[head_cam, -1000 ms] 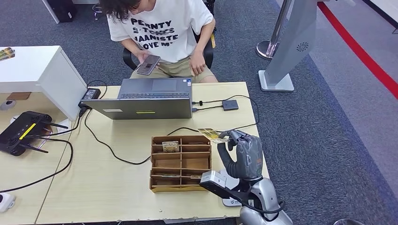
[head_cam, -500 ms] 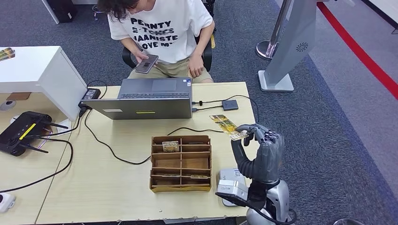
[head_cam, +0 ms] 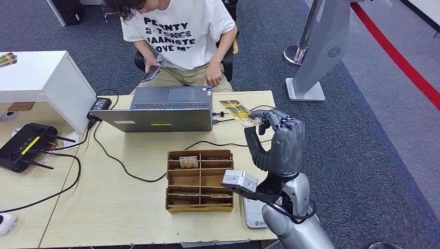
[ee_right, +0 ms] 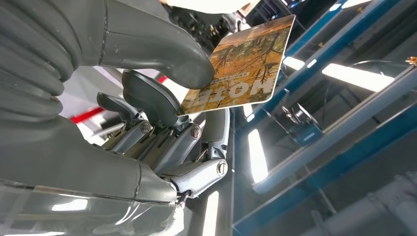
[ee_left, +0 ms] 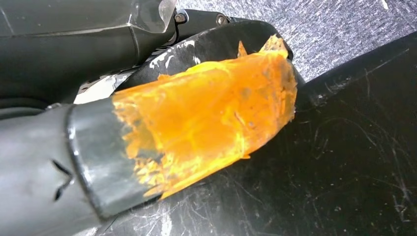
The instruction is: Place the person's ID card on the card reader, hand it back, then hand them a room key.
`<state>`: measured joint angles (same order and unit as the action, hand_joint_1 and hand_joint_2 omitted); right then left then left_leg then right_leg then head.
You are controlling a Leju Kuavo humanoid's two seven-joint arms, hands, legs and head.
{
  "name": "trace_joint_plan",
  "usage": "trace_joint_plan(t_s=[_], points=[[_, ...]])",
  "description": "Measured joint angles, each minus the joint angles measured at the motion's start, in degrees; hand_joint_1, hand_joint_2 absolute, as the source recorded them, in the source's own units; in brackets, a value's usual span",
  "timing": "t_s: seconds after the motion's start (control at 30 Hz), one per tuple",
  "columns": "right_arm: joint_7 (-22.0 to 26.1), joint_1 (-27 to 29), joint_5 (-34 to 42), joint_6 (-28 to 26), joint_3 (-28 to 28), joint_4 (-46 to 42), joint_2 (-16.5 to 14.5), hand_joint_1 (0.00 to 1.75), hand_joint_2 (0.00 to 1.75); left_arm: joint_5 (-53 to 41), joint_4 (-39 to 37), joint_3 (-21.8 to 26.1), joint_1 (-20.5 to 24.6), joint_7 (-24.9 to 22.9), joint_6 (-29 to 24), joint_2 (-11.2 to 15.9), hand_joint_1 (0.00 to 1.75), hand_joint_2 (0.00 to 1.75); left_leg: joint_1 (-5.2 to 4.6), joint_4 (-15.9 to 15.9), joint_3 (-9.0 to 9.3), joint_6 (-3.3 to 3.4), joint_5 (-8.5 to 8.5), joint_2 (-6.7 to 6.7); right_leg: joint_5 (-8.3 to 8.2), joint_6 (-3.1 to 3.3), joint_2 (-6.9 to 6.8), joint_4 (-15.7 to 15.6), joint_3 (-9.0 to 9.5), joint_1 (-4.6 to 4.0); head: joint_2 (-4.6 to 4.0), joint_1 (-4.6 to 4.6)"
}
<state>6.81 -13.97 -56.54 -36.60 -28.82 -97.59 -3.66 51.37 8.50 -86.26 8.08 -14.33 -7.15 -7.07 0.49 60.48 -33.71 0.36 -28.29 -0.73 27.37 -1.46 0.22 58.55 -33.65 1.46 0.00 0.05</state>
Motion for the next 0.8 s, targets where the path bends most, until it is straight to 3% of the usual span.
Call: trace_joint_plan(t_s=[0.43, 0.8], points=[[-7.0, -14.2, -6.7, 3.2, -0.1, 13.5, -1.6, 1.75, 1.75, -5.1, 0.0, -1.1, 1.2, -1.3, 1.8, 0.0, 0.0, 0.0, 0.0, 0.0, 0.0, -0.01, 0.02, -0.04, -0.02, 0.0, -0.01, 0.0, -0.01, 0.0, 0.0, 0.0], [-10.3, -19.5, -10.9, 5.4, 1.1, 21.0, -2.4, 1.75, 1.75, -7.7, 0.0, -1.3, 1.6, -1.8, 2.8, 0.0, 0.0, 0.0, -0.01, 0.0, -0.02, -0.01, 0.02, -0.06, -0.02, 0.0, -0.02, 0.0, -0.02, 0.01, 0.0, 0.0]])
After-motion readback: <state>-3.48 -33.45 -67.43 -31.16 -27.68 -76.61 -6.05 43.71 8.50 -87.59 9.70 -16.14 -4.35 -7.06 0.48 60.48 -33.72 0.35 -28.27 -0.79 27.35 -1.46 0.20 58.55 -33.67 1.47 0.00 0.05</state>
